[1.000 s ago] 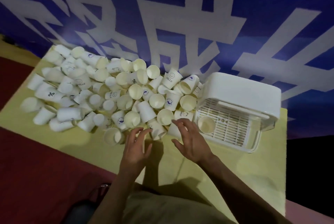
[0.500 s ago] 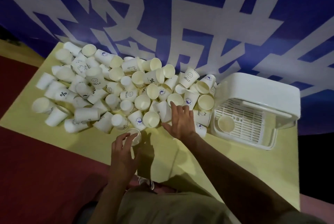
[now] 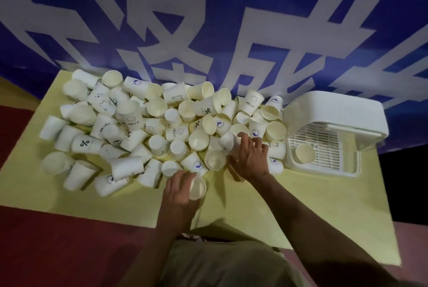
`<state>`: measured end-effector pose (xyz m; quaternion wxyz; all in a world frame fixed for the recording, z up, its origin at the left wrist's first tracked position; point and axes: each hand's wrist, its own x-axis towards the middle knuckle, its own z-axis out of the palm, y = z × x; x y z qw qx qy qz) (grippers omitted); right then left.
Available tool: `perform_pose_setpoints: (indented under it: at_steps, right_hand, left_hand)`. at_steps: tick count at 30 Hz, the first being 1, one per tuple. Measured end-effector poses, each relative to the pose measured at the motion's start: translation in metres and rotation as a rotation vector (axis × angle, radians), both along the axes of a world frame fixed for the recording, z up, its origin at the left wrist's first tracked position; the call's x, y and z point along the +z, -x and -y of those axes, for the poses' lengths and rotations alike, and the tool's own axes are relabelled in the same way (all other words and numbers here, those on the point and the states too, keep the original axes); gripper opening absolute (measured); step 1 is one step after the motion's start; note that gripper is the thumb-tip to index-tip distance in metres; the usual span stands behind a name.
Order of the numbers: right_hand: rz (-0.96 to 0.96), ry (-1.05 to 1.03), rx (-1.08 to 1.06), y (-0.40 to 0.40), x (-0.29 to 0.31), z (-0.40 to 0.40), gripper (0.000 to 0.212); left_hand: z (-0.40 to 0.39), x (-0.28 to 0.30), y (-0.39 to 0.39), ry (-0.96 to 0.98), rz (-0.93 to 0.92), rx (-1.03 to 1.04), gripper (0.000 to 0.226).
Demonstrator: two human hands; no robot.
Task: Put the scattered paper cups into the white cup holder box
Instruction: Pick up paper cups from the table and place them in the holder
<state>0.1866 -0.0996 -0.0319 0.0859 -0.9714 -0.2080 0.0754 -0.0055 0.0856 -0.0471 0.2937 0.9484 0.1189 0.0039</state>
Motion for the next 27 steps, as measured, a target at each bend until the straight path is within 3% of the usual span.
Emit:
perform_pose_setpoints:
  at_steps: [4,7,13,19,27]
  right_hand:
    - [0.107,-0.199,0.076,0.004,0.016,0.016,0.066]
    - [0.065,-0.383,0.004,0.021,0.037,0.032,0.068]
    - [0.063,-0.429,-0.039,0.058,0.052,0.069,0.063]
    - [0.051,-0.488,-0.021,0.074,0.041,0.109,0.046]
    - [0.019,-0.549,-0.075,0.048,0.046,0.197,0.069]
  left_hand:
    - [-0.004,-0.010,-0.006,-0.016,-0.111,-0.149,0.077]
    - [0.000,-0.012,-0.009,-0.091,-0.182,-0.224,0.087]
    - [0.003,-0.020,-0.014,-0.050,-0.202,-0.169,0.087]
    - [0.018,-0.006,-0.016,0.004,-0.095,-0.138,0.084]
    - [0.102,0.047,-0.058,0.139,0.084,-0.069,0.075]
